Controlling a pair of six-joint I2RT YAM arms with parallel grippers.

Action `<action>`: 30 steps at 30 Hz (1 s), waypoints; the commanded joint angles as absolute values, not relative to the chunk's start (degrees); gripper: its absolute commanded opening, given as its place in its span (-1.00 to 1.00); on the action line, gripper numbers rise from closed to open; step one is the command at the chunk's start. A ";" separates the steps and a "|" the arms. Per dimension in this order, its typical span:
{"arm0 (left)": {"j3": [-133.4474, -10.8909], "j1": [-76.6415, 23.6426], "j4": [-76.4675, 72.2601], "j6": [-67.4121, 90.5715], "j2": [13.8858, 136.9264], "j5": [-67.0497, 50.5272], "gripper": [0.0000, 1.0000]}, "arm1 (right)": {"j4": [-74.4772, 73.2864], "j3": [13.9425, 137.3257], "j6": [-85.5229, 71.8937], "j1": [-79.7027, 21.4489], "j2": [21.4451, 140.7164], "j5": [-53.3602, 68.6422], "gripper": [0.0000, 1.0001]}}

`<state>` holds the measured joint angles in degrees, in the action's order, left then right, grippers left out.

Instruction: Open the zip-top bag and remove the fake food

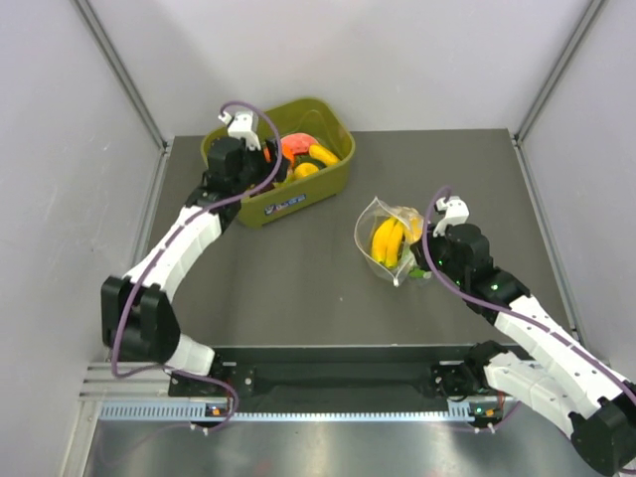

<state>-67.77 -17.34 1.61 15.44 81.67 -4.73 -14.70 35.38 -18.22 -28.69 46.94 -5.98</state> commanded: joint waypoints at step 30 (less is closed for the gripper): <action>-79.63 -24.25 -0.62 0.71 87.81 -1.93 0.98 | -16.26 38.50 -17.31 -27.60 45.44 -6.42 -0.81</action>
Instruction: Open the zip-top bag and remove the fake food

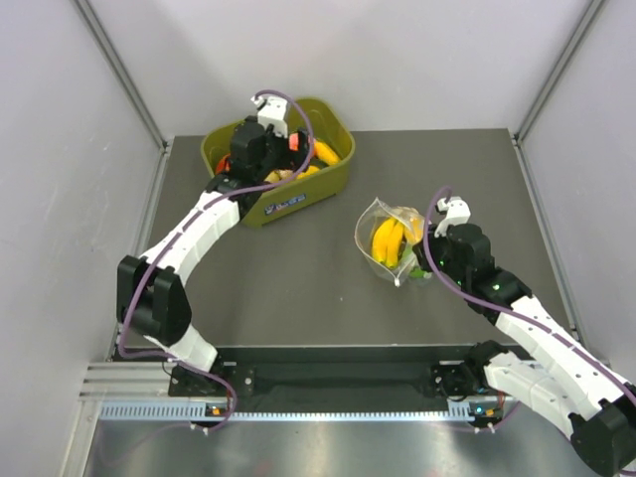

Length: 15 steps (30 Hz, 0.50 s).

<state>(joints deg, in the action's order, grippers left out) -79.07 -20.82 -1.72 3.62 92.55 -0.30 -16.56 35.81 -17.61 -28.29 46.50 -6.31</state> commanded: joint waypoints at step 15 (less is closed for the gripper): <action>-76.38 -44.37 11.85 4.83 85.78 -16.28 0.98 | -15.47 37.79 -17.58 -27.42 45.79 -5.89 -0.81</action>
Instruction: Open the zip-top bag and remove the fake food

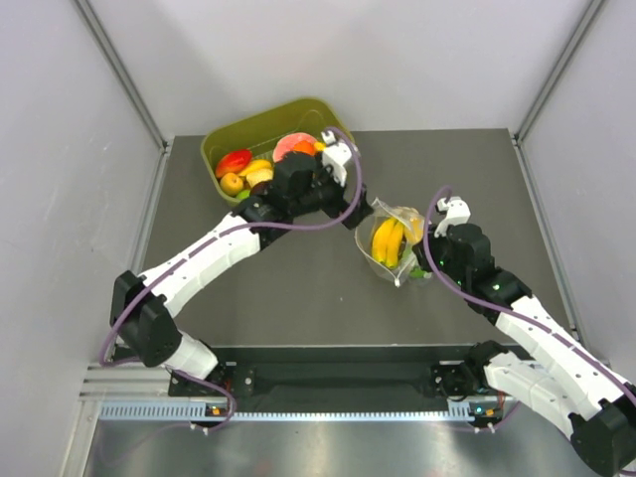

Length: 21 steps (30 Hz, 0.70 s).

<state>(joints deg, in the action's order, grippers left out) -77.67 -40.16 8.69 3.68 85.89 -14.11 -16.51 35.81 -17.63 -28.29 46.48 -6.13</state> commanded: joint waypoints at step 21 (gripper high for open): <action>-76.99 -52.03 7.83 9.32 99.66 -6.68 0.98 | -16.52 37.00 -17.14 -27.33 44.65 -6.59 -0.81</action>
<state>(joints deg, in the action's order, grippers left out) -76.66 -52.01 13.04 8.40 99.00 -9.45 -16.75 35.81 -17.61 -28.23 46.04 -6.17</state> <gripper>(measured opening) 0.991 0.096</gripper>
